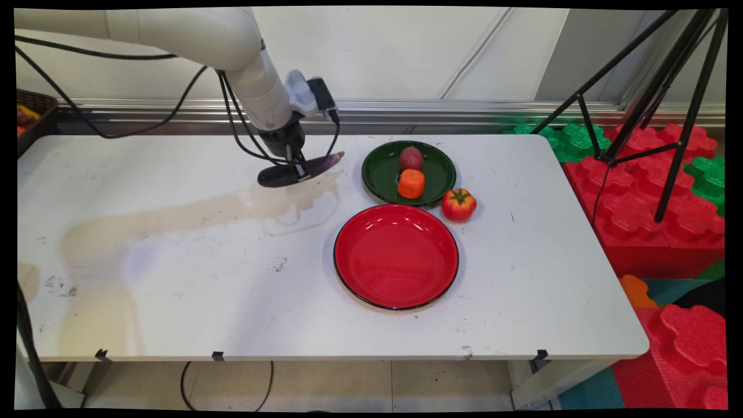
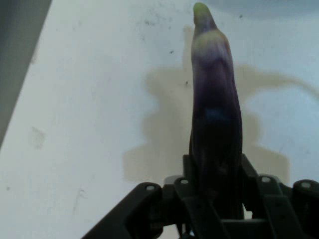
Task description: Place the picked object on the table
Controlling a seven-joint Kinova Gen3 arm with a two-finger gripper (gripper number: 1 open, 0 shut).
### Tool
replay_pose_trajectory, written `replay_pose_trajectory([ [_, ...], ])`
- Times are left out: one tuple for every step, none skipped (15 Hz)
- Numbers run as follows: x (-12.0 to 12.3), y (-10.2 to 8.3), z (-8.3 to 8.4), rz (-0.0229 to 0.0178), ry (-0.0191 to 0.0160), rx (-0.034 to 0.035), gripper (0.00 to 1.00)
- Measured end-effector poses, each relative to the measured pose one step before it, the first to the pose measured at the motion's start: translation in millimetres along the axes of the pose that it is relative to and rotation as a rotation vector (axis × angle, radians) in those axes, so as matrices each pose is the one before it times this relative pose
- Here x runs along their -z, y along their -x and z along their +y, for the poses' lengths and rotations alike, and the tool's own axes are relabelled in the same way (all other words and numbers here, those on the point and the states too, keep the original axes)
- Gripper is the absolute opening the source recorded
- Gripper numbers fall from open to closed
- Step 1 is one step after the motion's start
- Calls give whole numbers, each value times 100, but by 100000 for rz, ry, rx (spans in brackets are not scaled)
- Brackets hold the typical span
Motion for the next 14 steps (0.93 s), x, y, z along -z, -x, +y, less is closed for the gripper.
replay_pose_trajectory([
  [-458, 36, -69, -341, 293, 395, 0],
  [-637, 40, -84, -383, 368, 460, 0],
  [-398, 34, -50, -258, 253, 309, 0],
  [-545, 37, -51, -333, 369, 347, 0],
  [-334, 29, -38, -210, 211, 222, 0],
  [-449, 56, -34, -227, 360, 395, 0],
  [-272, 18, -21, -108, 212, 208, 0],
  [-366, 2, -18, -75, 324, 236, 0],
  [-208, 4, -13, 16, 183, 173, 0],
  [-248, -4, -33, 86, 159, 188, 100],
  [-136, 1, -24, 78, 98, 120, 100],
  [-146, 8, -54, 201, 26, 95, 100],
  [-55, -7, -46, 205, -44, 44, 100],
  [-18, -2, -49, 159, -79, -333, 100],
])
